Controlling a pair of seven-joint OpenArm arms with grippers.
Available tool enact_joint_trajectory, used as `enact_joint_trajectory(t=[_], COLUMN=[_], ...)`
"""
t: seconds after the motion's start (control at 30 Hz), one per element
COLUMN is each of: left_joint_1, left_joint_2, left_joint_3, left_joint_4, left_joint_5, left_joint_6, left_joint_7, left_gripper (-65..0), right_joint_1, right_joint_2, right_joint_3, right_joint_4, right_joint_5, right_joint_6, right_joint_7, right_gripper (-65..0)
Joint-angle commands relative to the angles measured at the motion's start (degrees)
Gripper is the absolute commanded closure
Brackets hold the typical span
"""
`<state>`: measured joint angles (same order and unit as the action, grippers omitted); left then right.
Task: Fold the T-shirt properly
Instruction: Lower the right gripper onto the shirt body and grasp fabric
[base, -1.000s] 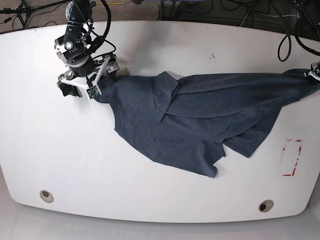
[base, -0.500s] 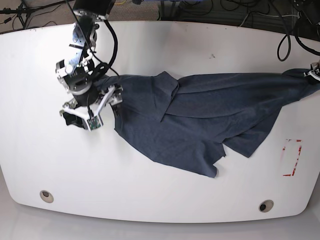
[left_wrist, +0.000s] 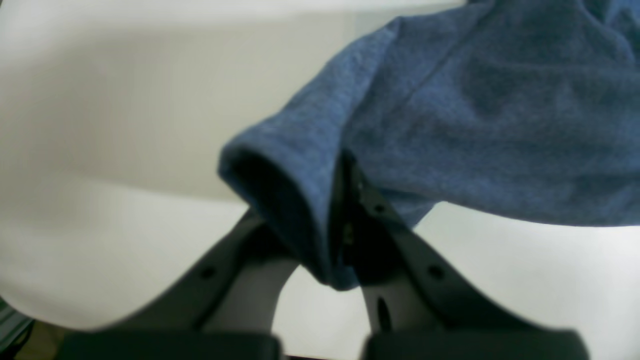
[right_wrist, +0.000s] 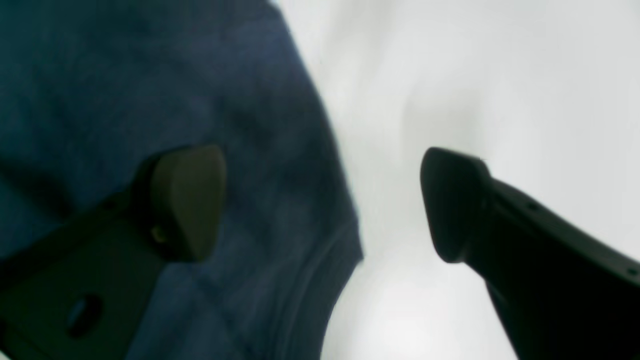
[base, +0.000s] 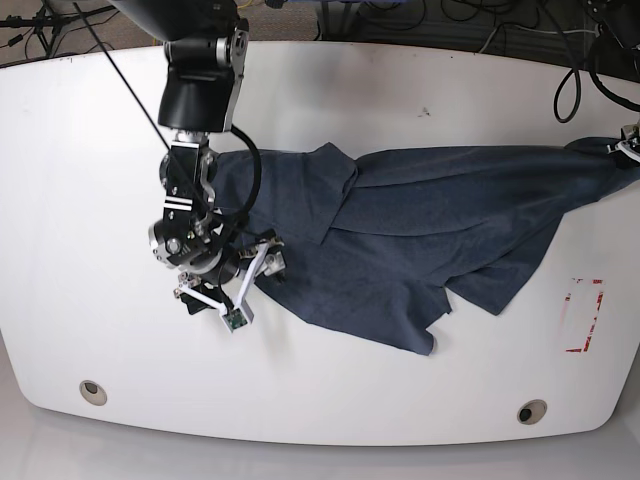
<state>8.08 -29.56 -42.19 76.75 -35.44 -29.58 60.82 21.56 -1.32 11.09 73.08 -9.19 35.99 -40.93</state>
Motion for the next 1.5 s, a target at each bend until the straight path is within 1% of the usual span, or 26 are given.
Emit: enact_joint_trajectory(t=[0.0, 0.1, 0.2, 0.33, 0.57, 0.7, 0.83, 0.87, 0.93, 1.03, 1.17, 1.47], left_joint_1=[-0.5, -0.5, -0.5, -0.5, -0.5, -0.6, -0.6, -0.6, -0.6, -0.6, -0.6, -0.6], left_joint_2=[-1.5, -1.5, -1.5, -1.5, -1.4, -1.4, -1.4, -1.4, -1.4, -1.4, -1.4, -1.5], left_joint_3=[-0.4, -0.4, -0.4, -0.4, -0.4, -0.4, -0.4, -0.4, -0.3, -0.3, -0.3, -0.3], left_joint_4=[1.0, 1.0, 1.0, 1.0, 1.0, 1.0, 1.0, 1.0, 1.0, 1.0, 1.0, 1.0], left_joint_5=[-0.6, -0.6, -0.6, -0.6, -0.6, -0.6, -0.6, -0.7, -0.7, -0.7, -0.7, -0.7], left_joint_6=[-0.1, -0.1, -0.1, -0.1, -0.1, -0.1, -0.1, -0.1, -0.1, -0.1, -0.1, -0.1], left_joint_7=[-0.7, -0.7, -0.7, -0.7, -0.7, -0.7, -0.7, -0.7, -0.7, -0.7, -0.7, -0.7], left_gripper=[0.0, 0.0, 0.0, 0.0, 0.0, 0.0, 0.0, 0.0, 0.0, 0.0, 0.0, 0.0], right_joint_1=[4.4, 8.5, 11.4, 13.6, 13.4, 12.7, 11.9, 11.7, 11.6, 11.0, 10.7, 10.6], right_joint_2=[1.4, 2.7, 3.9, 4.5, 4.0, 2.3, 1.4, 0.4, -0.5, -0.9, -2.8, -4.0], right_joint_3=[-0.1, -0.1, -0.1, -0.1, -0.1, -0.1, -0.1, -0.1, -0.1, -0.2, -0.3, -0.3], right_joint_4=[-5.4, -14.4, -21.0, -27.7, -28.6, -28.8, -28.8, -28.8, -28.8, -28.8, -28.8, -28.8], right_joint_5=[0.7, 0.9, 1.0, 1.0, 1.1, 1.1, 1.1, 1.1, 1.1, 1.1, 1.0, 1.0], right_joint_6=[-0.2, -0.2, -0.2, -0.2, -0.2, -0.2, -0.2, -0.2, -0.2, -0.2, -0.2, -0.3], right_joint_7=[5.0, 7.7, 9.5, 12.5, 12.8, 12.9, 12.9, 12.9, 12.9, 12.9, 12.9, 13.0], right_gripper=[-57.7, -57.7, -57.7, -57.7, -57.7, -57.7, -57.7, -57.7, -57.7, -57.7, -57.7, -57.5])
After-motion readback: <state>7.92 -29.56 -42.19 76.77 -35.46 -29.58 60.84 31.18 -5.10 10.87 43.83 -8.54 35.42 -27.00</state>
